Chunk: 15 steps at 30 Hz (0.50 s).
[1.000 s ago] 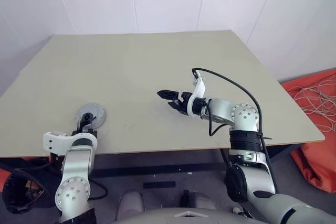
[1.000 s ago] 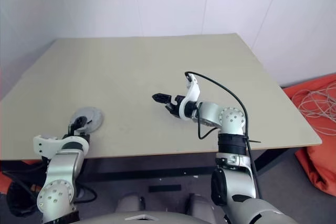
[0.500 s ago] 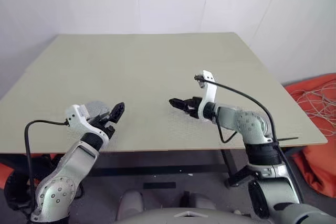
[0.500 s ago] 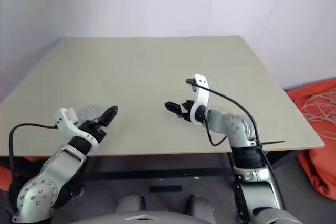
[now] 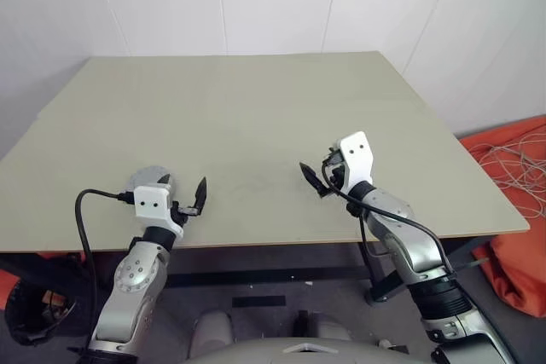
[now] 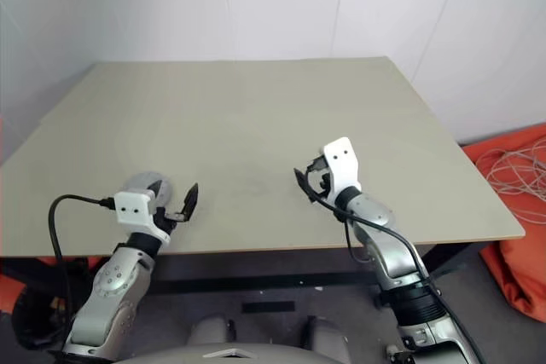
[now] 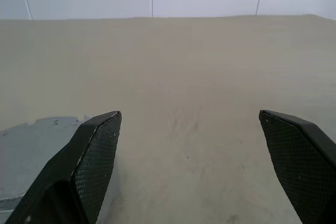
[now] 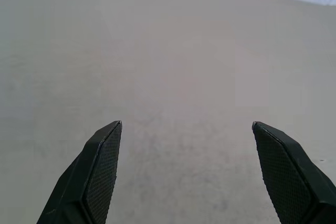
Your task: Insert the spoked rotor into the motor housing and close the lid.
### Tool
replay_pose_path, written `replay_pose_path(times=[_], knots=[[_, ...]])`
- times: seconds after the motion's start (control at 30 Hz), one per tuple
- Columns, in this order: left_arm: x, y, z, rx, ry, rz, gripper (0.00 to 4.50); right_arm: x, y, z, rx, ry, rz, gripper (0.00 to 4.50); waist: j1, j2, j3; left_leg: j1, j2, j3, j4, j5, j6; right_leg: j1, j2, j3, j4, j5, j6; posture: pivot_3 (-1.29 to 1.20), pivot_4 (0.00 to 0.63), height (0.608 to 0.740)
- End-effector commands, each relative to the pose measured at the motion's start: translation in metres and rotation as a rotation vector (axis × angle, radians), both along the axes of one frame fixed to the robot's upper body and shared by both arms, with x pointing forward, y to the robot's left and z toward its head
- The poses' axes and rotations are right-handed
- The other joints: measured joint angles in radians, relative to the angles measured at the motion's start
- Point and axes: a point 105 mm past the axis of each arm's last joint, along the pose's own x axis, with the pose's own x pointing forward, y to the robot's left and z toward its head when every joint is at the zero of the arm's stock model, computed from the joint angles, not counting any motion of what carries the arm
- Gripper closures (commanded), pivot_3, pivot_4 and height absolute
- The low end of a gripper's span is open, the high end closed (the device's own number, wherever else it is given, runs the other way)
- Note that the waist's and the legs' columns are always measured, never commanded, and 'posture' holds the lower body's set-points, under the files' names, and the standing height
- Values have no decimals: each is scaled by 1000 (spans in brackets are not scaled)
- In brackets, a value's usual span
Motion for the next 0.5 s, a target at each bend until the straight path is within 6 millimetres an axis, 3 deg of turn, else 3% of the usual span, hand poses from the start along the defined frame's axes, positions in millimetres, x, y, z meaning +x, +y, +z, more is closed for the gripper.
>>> replay_pose_path(times=[0.03,0.13,0.5], knots=[[2,-2,17,33,-89,-10,34,3,-13,11,43,-73,-74,0,-2,0,0,0,0,0,0,0,0,0,0,0,0,0,0,0,0,740],[2,-4,15,31,-92,-17,34,0,-10,-2,59,-40,-67,0,-8,0,0,0,0,0,0,0,0,0,0,0,1,0,0,0,0,740],[8,3,20,-3,-102,14,34,0,-16,-7,63,-34,-105,0,-17,0,0,1,0,0,0,0,0,1,0,0,2,0,-1,0,0,740]])
